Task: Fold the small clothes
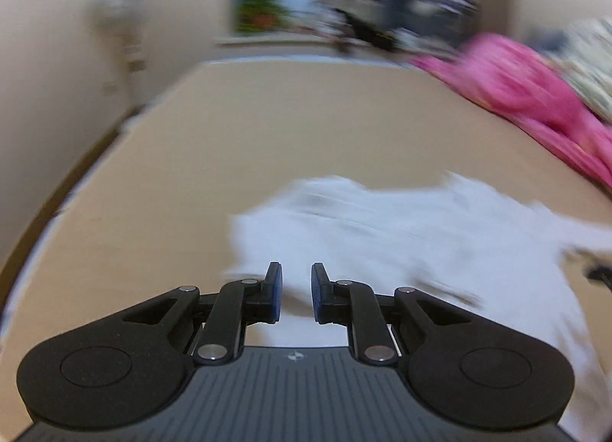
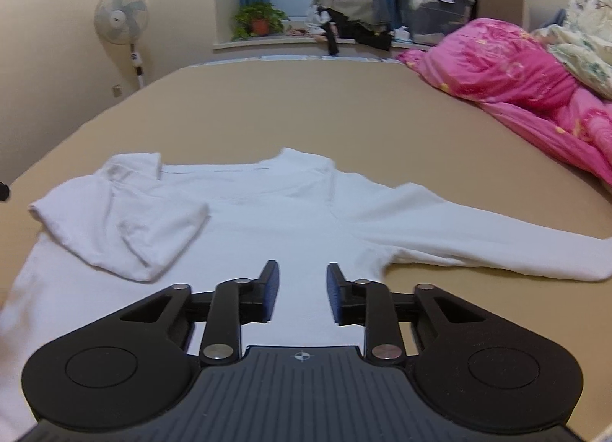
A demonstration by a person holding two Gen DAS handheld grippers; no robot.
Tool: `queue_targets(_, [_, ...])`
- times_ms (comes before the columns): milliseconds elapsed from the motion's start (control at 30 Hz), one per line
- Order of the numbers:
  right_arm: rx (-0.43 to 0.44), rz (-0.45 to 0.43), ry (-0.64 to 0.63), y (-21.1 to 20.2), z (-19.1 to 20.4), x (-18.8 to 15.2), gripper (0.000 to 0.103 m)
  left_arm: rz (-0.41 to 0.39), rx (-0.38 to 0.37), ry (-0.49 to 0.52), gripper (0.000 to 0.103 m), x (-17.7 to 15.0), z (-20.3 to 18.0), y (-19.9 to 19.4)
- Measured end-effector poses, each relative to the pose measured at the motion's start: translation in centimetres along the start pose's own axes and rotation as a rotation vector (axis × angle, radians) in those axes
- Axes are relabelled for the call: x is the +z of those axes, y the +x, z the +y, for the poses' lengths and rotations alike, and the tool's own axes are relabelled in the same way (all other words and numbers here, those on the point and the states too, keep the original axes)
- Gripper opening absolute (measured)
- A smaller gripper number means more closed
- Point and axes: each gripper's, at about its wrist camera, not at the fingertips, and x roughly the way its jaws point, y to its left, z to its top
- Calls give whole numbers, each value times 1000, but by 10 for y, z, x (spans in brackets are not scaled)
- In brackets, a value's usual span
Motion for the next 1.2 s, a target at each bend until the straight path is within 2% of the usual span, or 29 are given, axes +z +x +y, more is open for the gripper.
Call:
queue_targets(67, [53,-2,20,5,10,5,23,-13,66,-106,18,-10,32,6])
queue_targets(100, [78,-3,21,9,17,7,23,12,97,-133,18,-13,42,15])
queue_targets(133, [95,-6,10,13,26,8,23,86,149,-152,17,-13,51,25])
queue_targets(167, [109,-11,-16,17,36,9,23,123,180,-201,17,-11,61,30])
queue_targets(233, [126,-28,-75,27,56,10,23,98,159,-287,18,-7,75,32])
queue_targets(333, [157,-50,-166,46,85,12,23,117,172,-273,18,0,76,48])
queue_targets(500, [167,-55,-280,78,121,10,29,128,94,-337,18,8,67,77])
queue_targets(567, [164,-67,-326,86,133,10,33,144,76,-339,18,6,64,92])
queue_targets(633, [178,-65,-368,97,144,11,43,156,71,-339,18,4,60,102])
queue_targets(700, [187,-48,-407,107,153,8,44,162,69,-325,18,2,56,110])
queue_targets(867, [137,11,-501,136,169,0,43,146,77,-266,20,2,44,119])
queue_targets(900, [133,15,-517,140,171,-1,34,137,79,-256,20,2,42,118])
queue_targets(933, [130,5,-526,141,172,1,9,130,81,-247,20,2,42,118])
queue_targets(967, [115,-12,-528,140,172,6,4,123,83,-241,20,3,41,119])
queue_targets(1033, [90,-125,-401,122,152,36,3,109,79,-251,20,5,43,119])
queue_targets(1100, [85,-259,-173,90,112,76,3,94,58,-275,20,7,44,118])
queue_targets(1167, [76,-374,1,59,70,97,3,81,33,-284,21,10,43,116])
queue_targets(1200, [46,-414,68,45,50,102,3,78,24,-282,23,10,42,116])
